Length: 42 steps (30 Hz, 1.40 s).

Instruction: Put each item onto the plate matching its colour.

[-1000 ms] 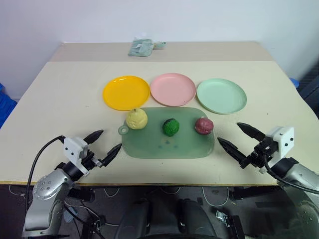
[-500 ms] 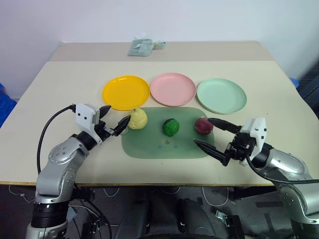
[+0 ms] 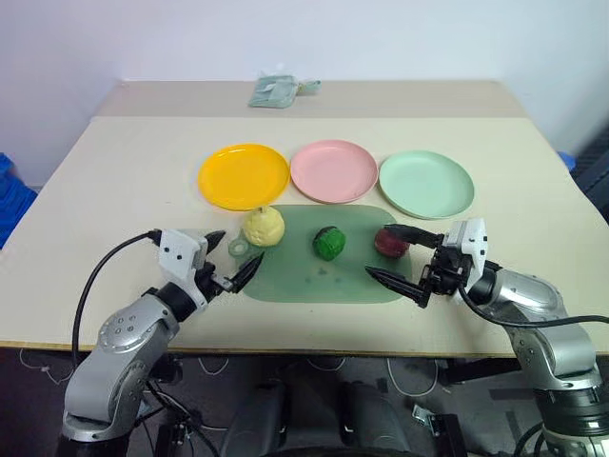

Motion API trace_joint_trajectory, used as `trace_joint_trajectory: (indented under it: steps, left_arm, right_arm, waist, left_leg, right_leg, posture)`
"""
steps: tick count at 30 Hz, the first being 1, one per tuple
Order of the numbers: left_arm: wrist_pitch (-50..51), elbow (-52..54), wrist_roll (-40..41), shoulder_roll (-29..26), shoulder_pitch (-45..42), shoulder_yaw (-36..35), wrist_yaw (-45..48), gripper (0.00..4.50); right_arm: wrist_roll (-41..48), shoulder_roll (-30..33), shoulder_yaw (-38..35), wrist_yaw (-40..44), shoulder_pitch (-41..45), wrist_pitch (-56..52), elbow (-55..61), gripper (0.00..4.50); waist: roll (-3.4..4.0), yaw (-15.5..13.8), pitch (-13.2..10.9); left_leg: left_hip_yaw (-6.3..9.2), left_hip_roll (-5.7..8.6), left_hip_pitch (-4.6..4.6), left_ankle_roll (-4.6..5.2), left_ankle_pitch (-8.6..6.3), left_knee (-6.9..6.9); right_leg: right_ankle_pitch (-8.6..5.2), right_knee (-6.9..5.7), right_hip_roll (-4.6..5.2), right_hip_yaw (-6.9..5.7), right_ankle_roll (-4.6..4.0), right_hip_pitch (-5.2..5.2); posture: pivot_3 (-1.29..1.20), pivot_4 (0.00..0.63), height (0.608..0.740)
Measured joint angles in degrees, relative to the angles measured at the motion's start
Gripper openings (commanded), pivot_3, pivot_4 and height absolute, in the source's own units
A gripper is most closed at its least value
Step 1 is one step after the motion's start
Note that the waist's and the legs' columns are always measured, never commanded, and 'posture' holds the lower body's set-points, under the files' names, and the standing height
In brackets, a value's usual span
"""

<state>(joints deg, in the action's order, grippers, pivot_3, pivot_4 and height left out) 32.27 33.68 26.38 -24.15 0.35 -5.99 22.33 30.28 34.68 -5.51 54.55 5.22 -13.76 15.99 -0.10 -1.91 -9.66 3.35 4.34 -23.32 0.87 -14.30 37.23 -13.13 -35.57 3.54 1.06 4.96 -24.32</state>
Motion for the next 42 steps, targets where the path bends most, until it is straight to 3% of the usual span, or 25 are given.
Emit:
trace_joint_trajectory:
  steps: [12, 28, 31, 38, 42]
  left_arm:
    - [4.61, -9.63, -3.69, 1.84, -14.4, 2.38, -5.89, 4.5]
    - [-1.4, -18.0, -7.12, 5.14, -16.69, 3.27, -5.05, 4.5]
    - [-3.65, -20.77, -7.15, 5.3, -17.61, 3.21, -3.73, 3.64]
    - [-5.55, -27.08, -7.6, 6.17, -20.21, 3.01, -2.96, 0.28]
    - [-4.98, -31.12, -8.59, 6.67, -18.71, 3.92, -2.31, 0.28]
  right_arm:
    - [-0.71, -1.12, 0.15, -0.54, -0.48, 2.34, -0.92, 4.39]
    - [-0.69, -1.45, 0.79, -2.67, 1.26, 0.75, -0.33, 4.39]
    - [-0.69, -1.47, 0.79, -2.9, 1.24, 0.5, -0.22, 4.5]
    - [-0.69, -1.56, 0.79, -3.04, 1.24, 0.45, -0.06, 4.5]
    - [-0.72, -1.56, 0.78, -3.15, 1.21, 0.45, -0.06, 4.5]
  waist:
    - [-0.01, -0.3, 0.0]
    - [0.01, -0.39, 0.06]
    - [0.0, -0.36, 0.13]
    - [0.02, -0.31, 0.21]
    - [-0.05, -0.34, 0.17]
  left_leg:
    - [-0.03, 0.0, -0.01, -0.01, 0.01, -0.01]
    - [-0.03, 0.01, 0.03, -0.02, 0.01, 0.0]
    - [-0.03, 0.01, 0.07, -0.02, 0.01, 0.0]
    - [-0.03, 0.01, 0.11, -0.02, 0.01, 0.0]
    - [-0.03, 0.01, 0.01, -0.01, 0.02, 0.0]
  right_leg:
    - [0.12, 0.0, -0.05, -0.02, 0.21, -0.03]
    - [0.13, -0.02, -0.04, -0.01, 0.21, 0.0]
    - [0.13, -0.02, -0.04, 0.0, 0.21, 0.05]
    - [0.13, -0.04, -0.04, 0.0, 0.21, 0.08]
    - [0.13, -0.04, -0.04, 0.0, 0.23, -0.03]
  posture:
    - [0.0, 0.15, 0.74]
    - [0.0, 0.15, 0.74]
    - [0.0, 0.15, 0.74]
    - [0.0, 0.15, 0.74]
    - [0.0, 0.15, 0.74]
